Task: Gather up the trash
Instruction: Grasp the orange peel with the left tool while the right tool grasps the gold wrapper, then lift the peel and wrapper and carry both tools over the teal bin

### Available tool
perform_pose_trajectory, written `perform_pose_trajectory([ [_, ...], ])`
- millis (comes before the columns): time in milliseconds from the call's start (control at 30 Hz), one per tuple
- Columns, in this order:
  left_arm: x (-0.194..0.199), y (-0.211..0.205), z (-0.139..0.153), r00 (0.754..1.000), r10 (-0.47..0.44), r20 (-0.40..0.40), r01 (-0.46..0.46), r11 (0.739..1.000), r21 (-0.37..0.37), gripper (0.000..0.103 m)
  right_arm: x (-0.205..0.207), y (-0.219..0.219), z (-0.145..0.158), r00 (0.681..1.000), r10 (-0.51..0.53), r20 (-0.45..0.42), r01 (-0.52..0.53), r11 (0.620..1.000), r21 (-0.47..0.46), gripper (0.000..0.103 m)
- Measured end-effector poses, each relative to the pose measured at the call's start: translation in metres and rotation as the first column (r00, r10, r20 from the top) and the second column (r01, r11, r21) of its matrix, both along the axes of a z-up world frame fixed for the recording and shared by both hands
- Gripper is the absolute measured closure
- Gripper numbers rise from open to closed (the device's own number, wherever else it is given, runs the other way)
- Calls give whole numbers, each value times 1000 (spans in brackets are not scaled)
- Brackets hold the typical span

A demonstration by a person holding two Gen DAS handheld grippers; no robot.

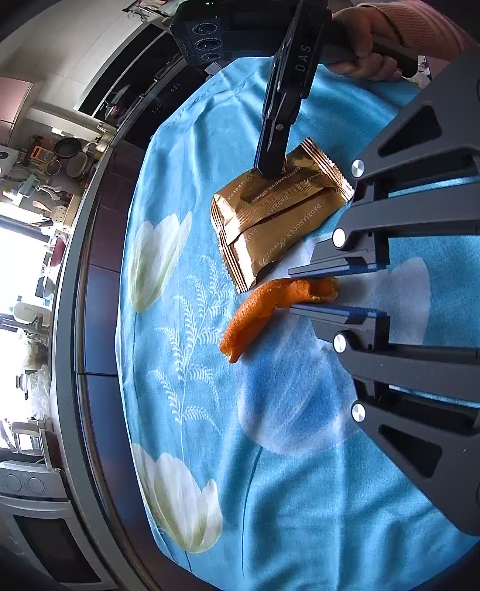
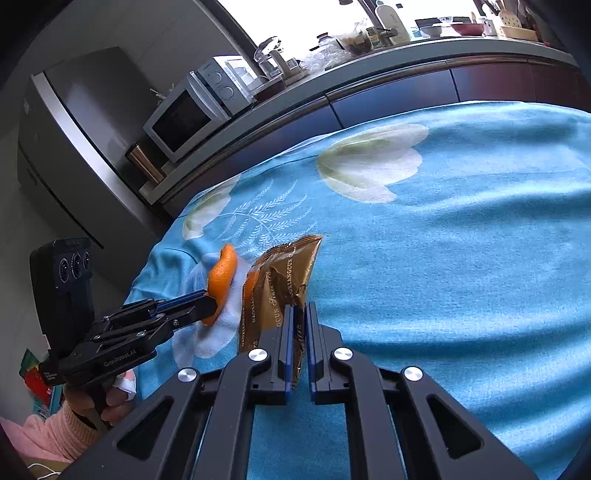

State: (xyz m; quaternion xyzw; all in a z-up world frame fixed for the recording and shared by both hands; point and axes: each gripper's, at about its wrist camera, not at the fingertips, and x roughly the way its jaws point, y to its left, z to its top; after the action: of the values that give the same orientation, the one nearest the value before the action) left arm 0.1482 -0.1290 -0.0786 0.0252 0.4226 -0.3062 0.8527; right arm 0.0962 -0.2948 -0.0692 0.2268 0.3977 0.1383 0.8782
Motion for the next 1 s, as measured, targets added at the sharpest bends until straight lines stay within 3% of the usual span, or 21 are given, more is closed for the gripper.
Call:
perform_pose_trajectory([
  [567,-30,86,30,992,90,90,-87,996,-37,90,2,26,10,995,70,68,-80,985,156,101],
  [1000,-50,147,32,980,183,75,-179,982,-60,90,9,63,17,984,139,107,-160,963,217,101],
])
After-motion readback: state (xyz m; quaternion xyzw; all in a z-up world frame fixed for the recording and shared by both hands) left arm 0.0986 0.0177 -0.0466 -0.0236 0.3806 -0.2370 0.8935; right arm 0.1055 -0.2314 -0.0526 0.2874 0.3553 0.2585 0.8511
